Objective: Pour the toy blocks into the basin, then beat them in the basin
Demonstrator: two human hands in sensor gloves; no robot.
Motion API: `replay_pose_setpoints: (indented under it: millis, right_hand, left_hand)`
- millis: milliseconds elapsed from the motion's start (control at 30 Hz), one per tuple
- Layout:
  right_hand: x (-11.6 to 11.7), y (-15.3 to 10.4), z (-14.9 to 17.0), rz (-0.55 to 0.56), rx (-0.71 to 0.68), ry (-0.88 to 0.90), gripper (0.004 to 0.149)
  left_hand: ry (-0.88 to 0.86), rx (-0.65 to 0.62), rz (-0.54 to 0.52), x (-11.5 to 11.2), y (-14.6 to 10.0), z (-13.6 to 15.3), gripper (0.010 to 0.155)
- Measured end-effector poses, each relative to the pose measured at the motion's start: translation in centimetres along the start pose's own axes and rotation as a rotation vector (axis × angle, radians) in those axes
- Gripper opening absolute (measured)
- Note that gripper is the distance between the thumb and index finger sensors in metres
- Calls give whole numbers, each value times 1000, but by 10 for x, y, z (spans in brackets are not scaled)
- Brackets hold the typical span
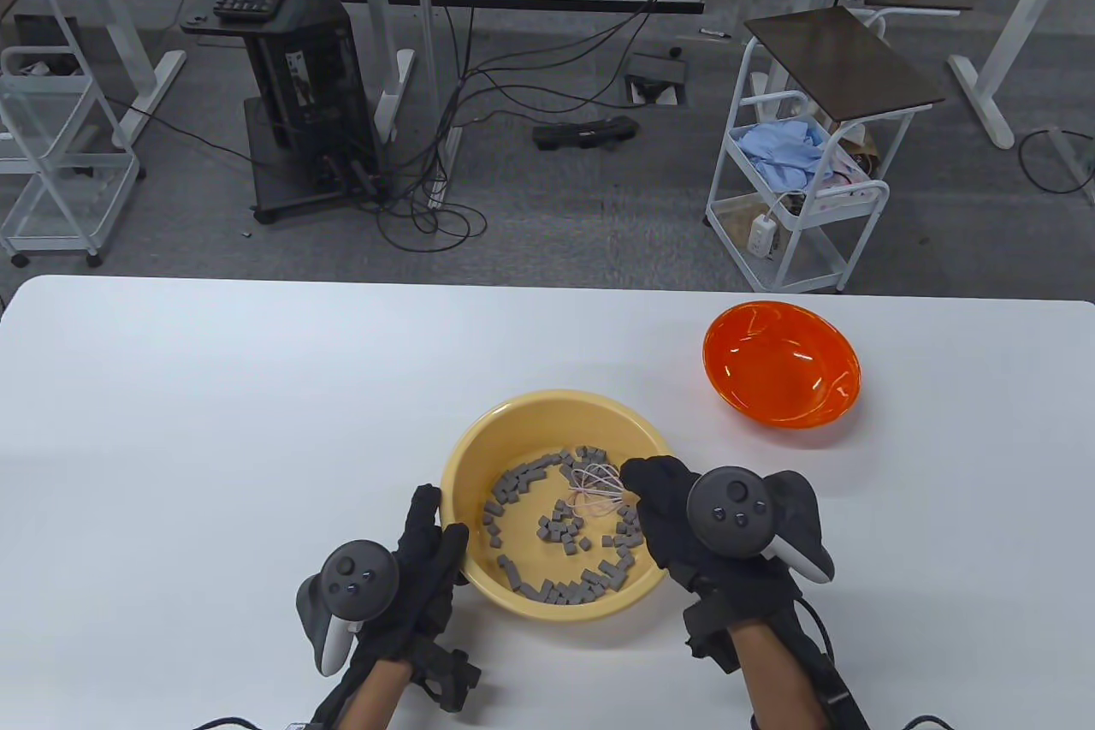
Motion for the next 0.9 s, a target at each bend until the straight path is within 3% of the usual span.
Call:
replay_pose_setpoints:
  millis: [467,900]
  right_hand:
    - [24,8,-24,-167,-196,215,39]
    - [-5,-12,-27,-180,-187,210,38]
  left_hand:
    - [-3,1,4,0,0,0,65]
    - [-5,2,6,0,0,0,65]
Point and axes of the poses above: the tracker on the back of each hand, its own z axis roughly to the little-finger side, its own y axis roughly from the wrist to the fingertips, x = y × z, the point moved 2 cm from there along y, roughly from the wrist to the fingertips, and after that the axes turned 4 degrees about -z, right-handed, at the moved point
